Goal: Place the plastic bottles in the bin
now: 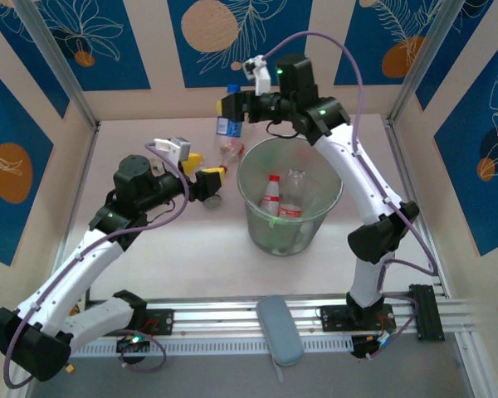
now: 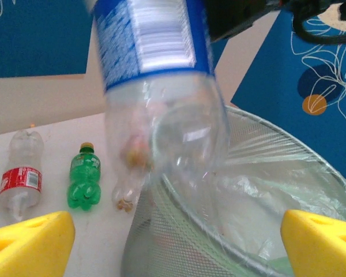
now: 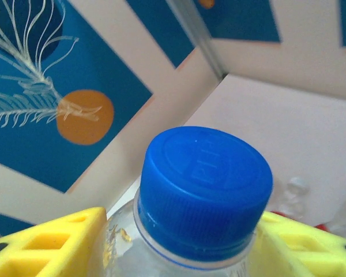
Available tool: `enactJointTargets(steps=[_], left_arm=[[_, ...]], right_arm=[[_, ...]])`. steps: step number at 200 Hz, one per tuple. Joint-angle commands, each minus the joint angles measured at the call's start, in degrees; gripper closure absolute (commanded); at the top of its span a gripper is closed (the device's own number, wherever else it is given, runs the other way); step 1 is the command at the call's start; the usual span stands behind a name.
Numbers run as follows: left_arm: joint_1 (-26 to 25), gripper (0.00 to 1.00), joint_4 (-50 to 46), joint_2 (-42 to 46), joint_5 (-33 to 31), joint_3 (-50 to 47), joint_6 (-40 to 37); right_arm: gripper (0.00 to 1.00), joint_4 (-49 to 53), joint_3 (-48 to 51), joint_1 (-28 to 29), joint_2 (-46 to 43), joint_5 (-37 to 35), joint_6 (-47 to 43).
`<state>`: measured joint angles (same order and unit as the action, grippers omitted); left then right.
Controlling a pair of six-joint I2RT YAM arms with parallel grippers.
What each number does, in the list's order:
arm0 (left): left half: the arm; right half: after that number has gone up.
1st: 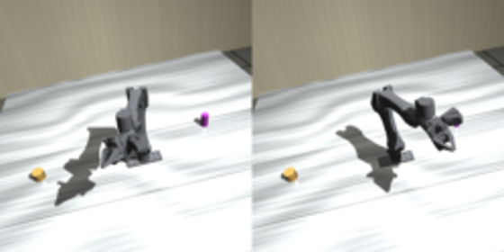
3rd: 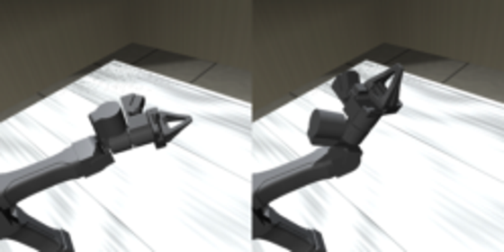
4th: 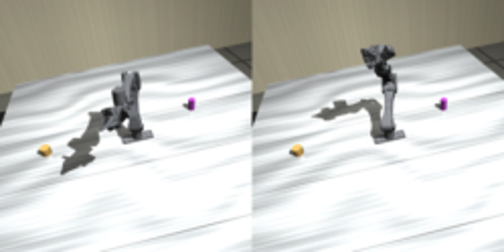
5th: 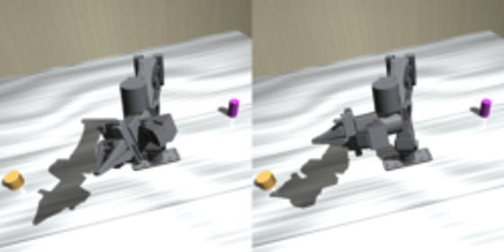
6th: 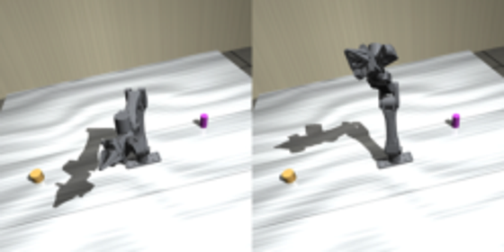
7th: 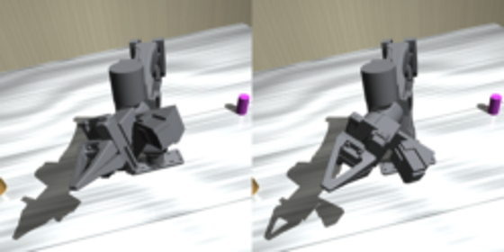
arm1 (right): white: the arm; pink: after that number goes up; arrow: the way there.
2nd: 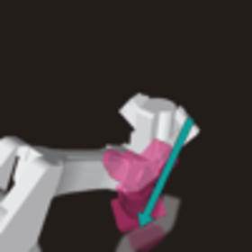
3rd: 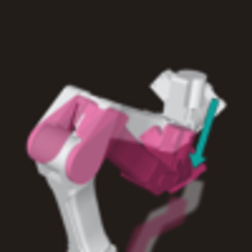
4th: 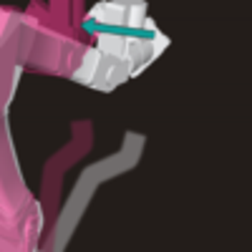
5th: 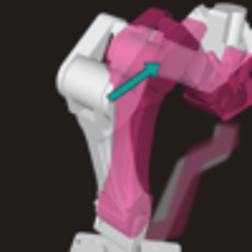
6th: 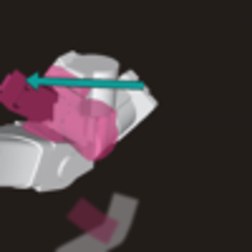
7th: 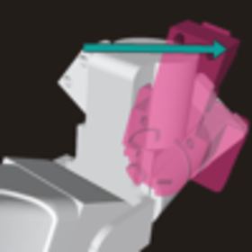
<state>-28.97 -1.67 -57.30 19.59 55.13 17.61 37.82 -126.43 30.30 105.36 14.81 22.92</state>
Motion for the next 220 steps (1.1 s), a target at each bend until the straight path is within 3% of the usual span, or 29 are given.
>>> enactJointTargets(steps=[1,35,85,138,220], left_arm=[[-2.4,0.15,-3.8,-2.2,-3.5,3.7,0.1],[-6.7,0.20,-9.8,-9.8,-11.1,10.9,-0.2],[-9.1,0.26,-8.7,-17.0,-11.5,14.7,1.0],[-10.7,0.30,-8.2,-19.9,-12.2,15.2,2.0],[-11.6,0.37,-7.7,-21.1,-12.6,14.6,4.1]], right_arm=[[0.43,3.4,-0.2,-3.5,-6.1,-2.7,-2.6],[0.43,6.0,9.1,-8.6,-14.7,-4.1,-5.1],[0.48,13.5,21.8,-9.7,-21.3,-7.7,-11.4],[0.48,14.1,30.7,-7.6,-20.6,-5.1,-11.8],[0.48,6.0,41.3,-4.9,-15.6,0.6,-7.7]])
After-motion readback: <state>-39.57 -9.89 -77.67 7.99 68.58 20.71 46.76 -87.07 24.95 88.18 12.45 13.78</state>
